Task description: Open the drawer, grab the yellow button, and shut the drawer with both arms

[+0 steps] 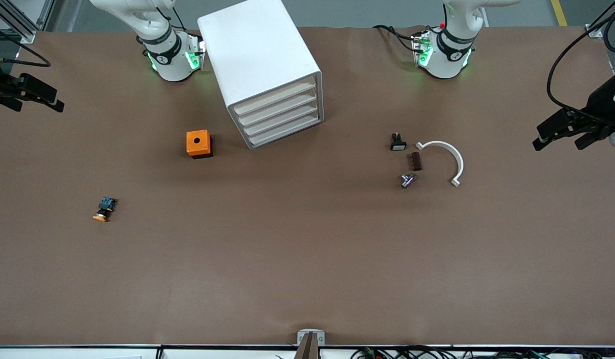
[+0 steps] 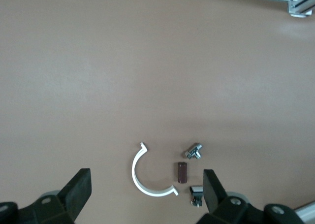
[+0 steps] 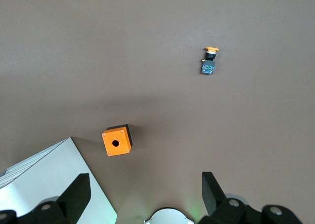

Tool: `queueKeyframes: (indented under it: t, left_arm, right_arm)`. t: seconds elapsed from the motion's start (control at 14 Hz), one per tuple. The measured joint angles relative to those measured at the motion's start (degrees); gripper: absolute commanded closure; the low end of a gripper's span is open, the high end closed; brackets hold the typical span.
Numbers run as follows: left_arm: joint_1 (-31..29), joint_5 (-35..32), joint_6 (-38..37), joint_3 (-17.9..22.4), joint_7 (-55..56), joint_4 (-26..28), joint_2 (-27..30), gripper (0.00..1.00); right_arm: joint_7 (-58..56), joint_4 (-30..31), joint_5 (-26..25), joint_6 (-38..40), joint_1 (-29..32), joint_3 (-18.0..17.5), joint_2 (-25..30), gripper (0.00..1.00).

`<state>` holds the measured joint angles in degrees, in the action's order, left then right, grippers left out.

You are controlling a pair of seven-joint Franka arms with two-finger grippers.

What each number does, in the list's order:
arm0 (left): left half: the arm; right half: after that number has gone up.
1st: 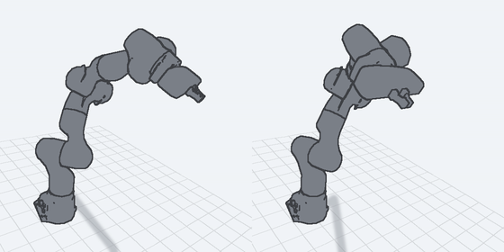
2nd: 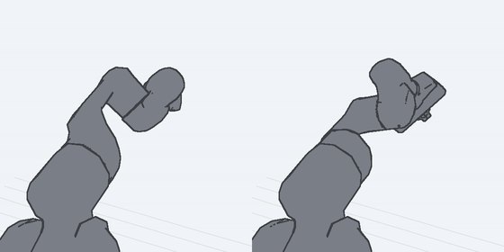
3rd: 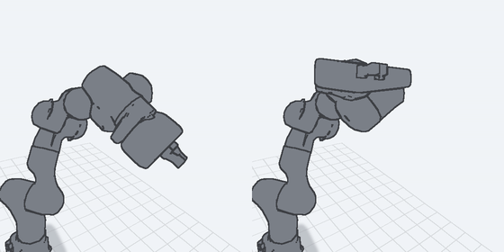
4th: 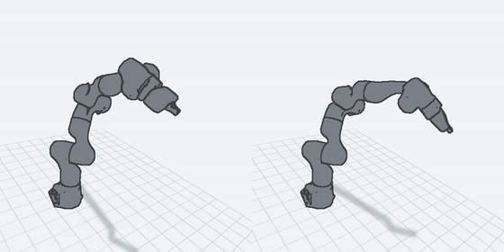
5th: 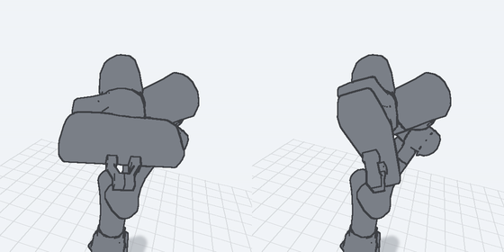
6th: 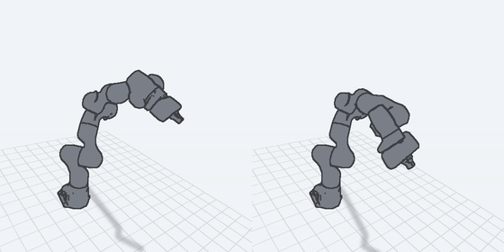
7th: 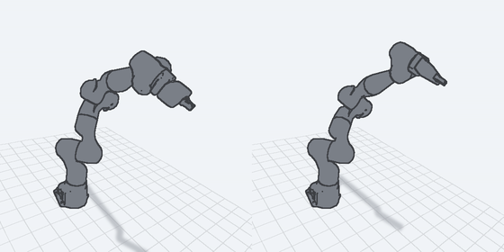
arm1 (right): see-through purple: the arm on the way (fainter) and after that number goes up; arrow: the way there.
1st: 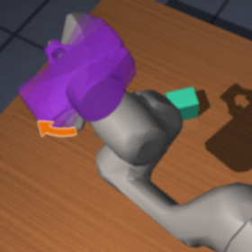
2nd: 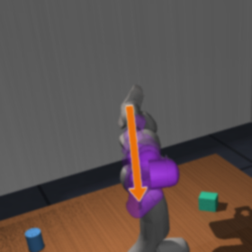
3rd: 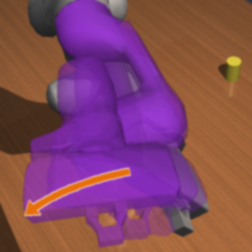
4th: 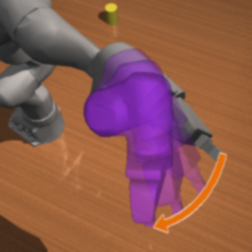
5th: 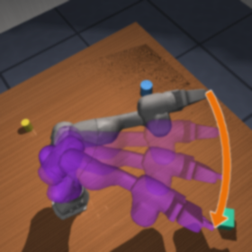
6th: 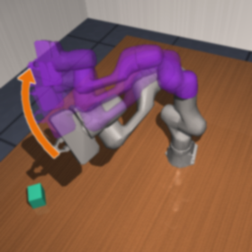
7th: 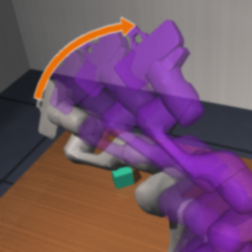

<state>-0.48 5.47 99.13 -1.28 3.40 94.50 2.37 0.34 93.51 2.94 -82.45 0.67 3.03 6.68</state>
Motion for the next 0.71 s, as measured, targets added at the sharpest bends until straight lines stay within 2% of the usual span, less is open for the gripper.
queueKeyframes:
  t: [0.71]
  left_arm:
    - [0.04, 0.0, -3.95, -0.08, 0.0, -0.47, 0.0, 0.0]
  right_arm:
    - [6.02, 0.33, -1.61, -0.18, 0.0, 0.0, 1.17, 0.0]
